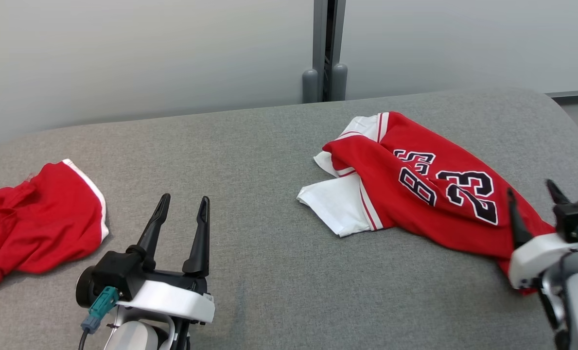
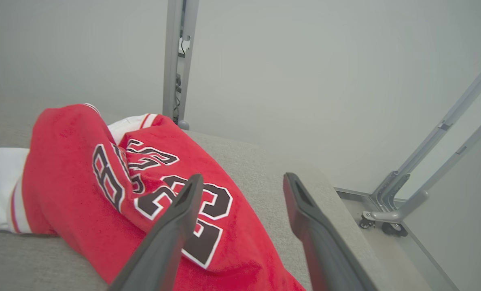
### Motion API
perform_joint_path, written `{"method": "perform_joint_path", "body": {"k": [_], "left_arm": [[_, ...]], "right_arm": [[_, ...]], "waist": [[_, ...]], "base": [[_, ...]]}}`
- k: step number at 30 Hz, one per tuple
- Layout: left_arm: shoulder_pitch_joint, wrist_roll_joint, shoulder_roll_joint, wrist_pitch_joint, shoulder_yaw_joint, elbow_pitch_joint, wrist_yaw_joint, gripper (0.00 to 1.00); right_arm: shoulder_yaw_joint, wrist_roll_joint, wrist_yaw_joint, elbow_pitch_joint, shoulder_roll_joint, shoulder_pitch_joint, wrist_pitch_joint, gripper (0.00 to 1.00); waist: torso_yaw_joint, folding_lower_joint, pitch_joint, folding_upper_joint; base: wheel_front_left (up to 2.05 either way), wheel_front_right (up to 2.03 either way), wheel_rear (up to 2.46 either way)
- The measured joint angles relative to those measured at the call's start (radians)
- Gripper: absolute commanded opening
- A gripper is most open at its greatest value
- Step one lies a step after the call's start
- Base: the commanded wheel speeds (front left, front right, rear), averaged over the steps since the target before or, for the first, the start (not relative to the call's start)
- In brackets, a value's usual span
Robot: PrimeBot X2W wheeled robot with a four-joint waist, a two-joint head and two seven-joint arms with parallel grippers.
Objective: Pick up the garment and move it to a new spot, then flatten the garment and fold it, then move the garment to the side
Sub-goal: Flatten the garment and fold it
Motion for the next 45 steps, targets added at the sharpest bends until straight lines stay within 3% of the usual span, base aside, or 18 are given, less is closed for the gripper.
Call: {"method": "perform_joint_path", "body": {"k": [6, 11, 28, 36, 45], "left_arm": [[0.004, 0.002, 0.000, 0.000, 0.007, 0.000, -0.001, 1.00], [0.007, 0.003, 0.000, 0.000, 0.007, 0.000, -0.008, 1.00], [0.033, -0.026, 0.000, 0.000, -0.002, 0.003, -0.010, 1.00], [0.009, -0.031, 0.000, 0.000, -0.034, 0.007, -0.012, 1.00], [-0.018, -0.040, 0.000, 0.000, -0.058, 0.014, -0.014, 1.00]], "right_arm": [[0.135, 0.089, 0.000, -0.162, 0.076, 0.024, -0.014, 1.00], [0.230, 0.159, 0.000, -0.261, 0.091, 0.101, -0.015, 1.00], [0.300, 0.164, 0.000, -0.282, 0.095, 0.139, -0.015, 1.00], [0.394, 0.136, 0.000, -0.145, 0.091, 0.034, -0.015, 1.00], [0.311, 0.056, 0.000, 0.143, 0.130, -0.135, -0.015, 1.00]], "waist": [[0.013, 0.0000, -0.002, 0.0000], [0.029, 0.0000, -0.001, 0.0000], [0.080, 0.0000, 0.010, 0.0000], [0.147, 0.0000, 0.044, 0.0000], [0.260, 0.0000, 0.104, 0.0000]], "base": [[0.00, 0.00, 0.00], [0.00, 0.00, 0.00], [0.00, 0.00, 0.00], [0.00, 0.00, 0.00], [0.00, 0.00, 0.00]]}}
